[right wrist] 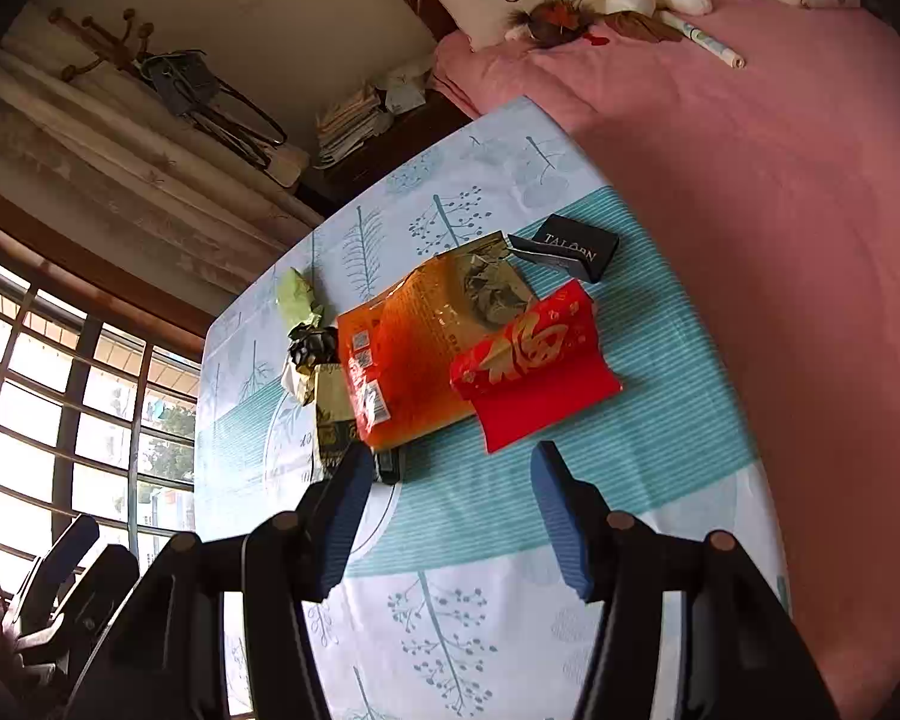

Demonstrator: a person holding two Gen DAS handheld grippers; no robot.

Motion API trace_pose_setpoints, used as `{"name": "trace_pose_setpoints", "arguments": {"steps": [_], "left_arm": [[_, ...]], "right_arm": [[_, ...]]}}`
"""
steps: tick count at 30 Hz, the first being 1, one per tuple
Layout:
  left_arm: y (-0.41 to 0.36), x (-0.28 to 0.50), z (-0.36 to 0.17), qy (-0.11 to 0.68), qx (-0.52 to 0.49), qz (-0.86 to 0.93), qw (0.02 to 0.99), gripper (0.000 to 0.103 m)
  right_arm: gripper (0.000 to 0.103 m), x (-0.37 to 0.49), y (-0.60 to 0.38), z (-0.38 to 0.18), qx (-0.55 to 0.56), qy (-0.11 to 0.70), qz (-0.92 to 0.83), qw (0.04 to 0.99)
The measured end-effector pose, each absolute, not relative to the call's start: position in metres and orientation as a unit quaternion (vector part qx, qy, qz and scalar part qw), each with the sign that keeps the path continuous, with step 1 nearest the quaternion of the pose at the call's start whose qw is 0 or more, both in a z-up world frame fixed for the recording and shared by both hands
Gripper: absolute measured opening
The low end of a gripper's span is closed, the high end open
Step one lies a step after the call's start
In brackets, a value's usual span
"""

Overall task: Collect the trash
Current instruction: 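Grasp the orange foil bag with the left tool while the right tool grasps the red envelope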

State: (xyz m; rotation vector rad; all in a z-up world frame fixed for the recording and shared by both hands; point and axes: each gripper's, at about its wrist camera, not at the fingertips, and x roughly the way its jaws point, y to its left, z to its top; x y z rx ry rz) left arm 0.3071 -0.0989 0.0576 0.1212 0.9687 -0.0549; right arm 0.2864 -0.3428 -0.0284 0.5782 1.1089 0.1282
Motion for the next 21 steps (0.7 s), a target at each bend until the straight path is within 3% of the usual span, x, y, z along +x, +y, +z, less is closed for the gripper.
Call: {"name": "trace_pose_setpoints", "arguments": {"steps": [10,16,19,21], "left_arm": [[-0.149,0.396,0.016,0.512,0.094,-0.034,0.853,0.100],[-0.179,0.437,-0.014,0.539,0.126,-0.078,0.829,0.100],[-0.188,0.458,-0.030,0.556,0.132,-0.096,0.815,0.100],[-0.193,0.470,-0.042,0.576,0.127,-0.109,0.800,0.100]], "right_arm": [[0.055,0.367,-0.360,-0.102,0.304,0.598,0.052,0.739],[0.036,0.363,-0.375,-0.122,0.314,0.607,0.085,0.725],[0.020,0.359,-0.379,-0.123,0.314,0.609,0.115,0.719],[0.018,0.356,-0.383,-0.120,0.307,0.605,0.126,0.724]]}}
